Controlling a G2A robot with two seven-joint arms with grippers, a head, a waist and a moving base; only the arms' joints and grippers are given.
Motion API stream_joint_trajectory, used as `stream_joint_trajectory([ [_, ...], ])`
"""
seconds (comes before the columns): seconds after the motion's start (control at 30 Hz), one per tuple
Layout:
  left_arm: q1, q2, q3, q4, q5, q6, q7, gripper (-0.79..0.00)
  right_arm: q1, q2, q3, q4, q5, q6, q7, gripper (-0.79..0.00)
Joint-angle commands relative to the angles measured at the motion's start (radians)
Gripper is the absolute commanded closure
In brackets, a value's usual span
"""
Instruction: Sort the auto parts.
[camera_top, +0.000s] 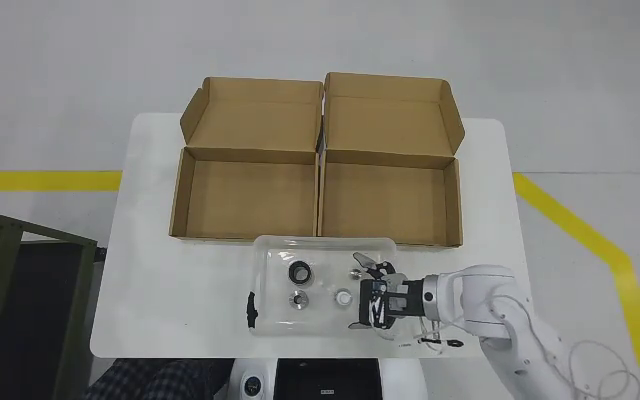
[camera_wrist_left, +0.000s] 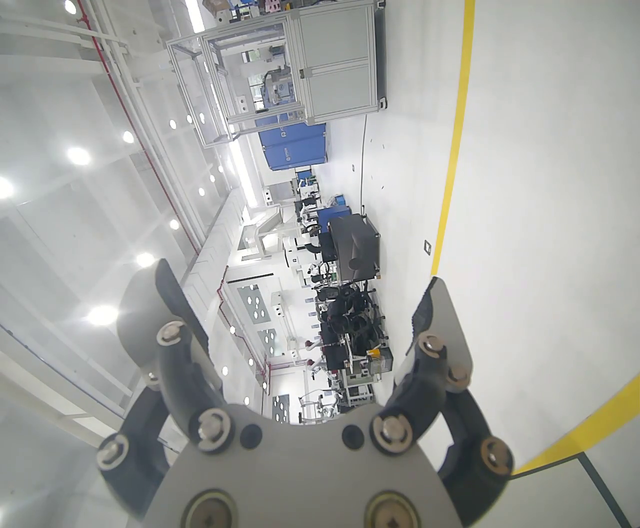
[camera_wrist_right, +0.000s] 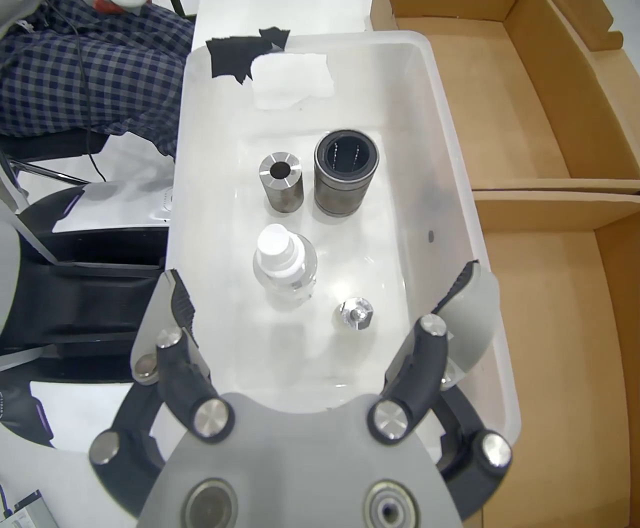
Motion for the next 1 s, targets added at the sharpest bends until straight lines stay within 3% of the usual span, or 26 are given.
stream_joint_trajectory([
  [0.0, 0.0, 0.0, 0.0, 0.0, 0.0, 0.0, 0.0, -0.785, -0.001, 0.002, -0.003, -0.003, -0.014, 0.01, 0.006, -0.785],
  [0.13, 0.0, 0.0, 0.0, 0.0, 0.0, 0.0, 0.0, -0.785, 0.0, 0.004, -0.016, -0.001, -0.036, 0.022, -0.005, -0.779],
  [0.23, 0.0, 0.0, 0.0, 0.0, 0.0, 0.0, 0.0, -0.785, 0.005, 0.005, -0.028, 0.004, -0.058, 0.035, -0.016, -0.727],
  [0.5, 0.0, 0.0, 0.0, 0.0, 0.0, 0.0, 0.0, -0.785, 0.033, 0.006, -0.073, 0.025, -0.105, 0.048, -0.021, -0.72],
  [0.97, 0.0, 0.0, 0.0, 0.0, 0.0, 0.0, 0.0, -0.785, 0.069, 0.004, -0.149, 0.057, -0.13, 0.069, -0.036, -0.585],
])
